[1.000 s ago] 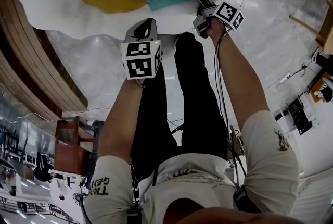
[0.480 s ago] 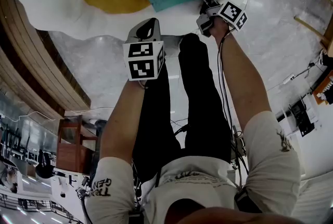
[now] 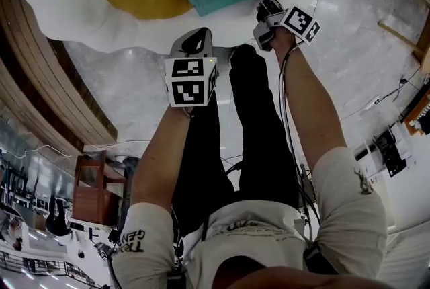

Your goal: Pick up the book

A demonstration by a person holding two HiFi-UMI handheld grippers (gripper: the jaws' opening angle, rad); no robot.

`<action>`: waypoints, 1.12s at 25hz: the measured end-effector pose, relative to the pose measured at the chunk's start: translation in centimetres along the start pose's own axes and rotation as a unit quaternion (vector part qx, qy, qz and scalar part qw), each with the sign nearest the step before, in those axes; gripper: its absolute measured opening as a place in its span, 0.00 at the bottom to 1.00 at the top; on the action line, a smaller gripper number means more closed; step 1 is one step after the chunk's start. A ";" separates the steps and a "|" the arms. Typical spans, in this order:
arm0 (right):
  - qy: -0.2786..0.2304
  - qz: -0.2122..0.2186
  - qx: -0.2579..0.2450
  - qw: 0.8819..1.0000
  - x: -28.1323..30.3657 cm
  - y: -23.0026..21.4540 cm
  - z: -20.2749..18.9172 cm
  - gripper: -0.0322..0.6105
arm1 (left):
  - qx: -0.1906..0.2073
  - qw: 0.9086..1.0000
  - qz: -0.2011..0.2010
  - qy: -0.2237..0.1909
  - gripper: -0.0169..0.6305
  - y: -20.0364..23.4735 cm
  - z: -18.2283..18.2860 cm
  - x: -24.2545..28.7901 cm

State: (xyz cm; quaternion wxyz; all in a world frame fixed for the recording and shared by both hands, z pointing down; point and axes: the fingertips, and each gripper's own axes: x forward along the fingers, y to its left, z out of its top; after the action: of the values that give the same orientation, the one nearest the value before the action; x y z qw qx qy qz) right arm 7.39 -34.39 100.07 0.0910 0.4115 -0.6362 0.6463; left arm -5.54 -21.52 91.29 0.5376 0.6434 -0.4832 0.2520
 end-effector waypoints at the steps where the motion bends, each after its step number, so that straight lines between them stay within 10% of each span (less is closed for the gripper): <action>1: 0.000 0.007 -0.009 1.000 -0.2 0.7 0.2 0.38 | 0.001 1.000 -0.002 -0.002 0.06 -0.2 0.2 -0.2; 20: -0.035 0.014 -0.247 0.968 -6.5 16.0 5.1 0.33 | -0.021 0.998 0.009 -0.058 0.06 -1.6 5.2 -7.4; 28: -0.096 0.003 -0.357 0.929 -12.0 26.2 9.3 0.33 | -0.021 0.993 0.025 -0.114 0.06 -3.7 10.1 -13.9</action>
State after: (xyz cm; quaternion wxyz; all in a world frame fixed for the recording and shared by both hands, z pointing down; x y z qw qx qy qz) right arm 2.18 -42.42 71.33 0.1688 0.4102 -0.8315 0.3346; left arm -9.81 -26.29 74.94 0.4860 0.6445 -0.5620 0.1804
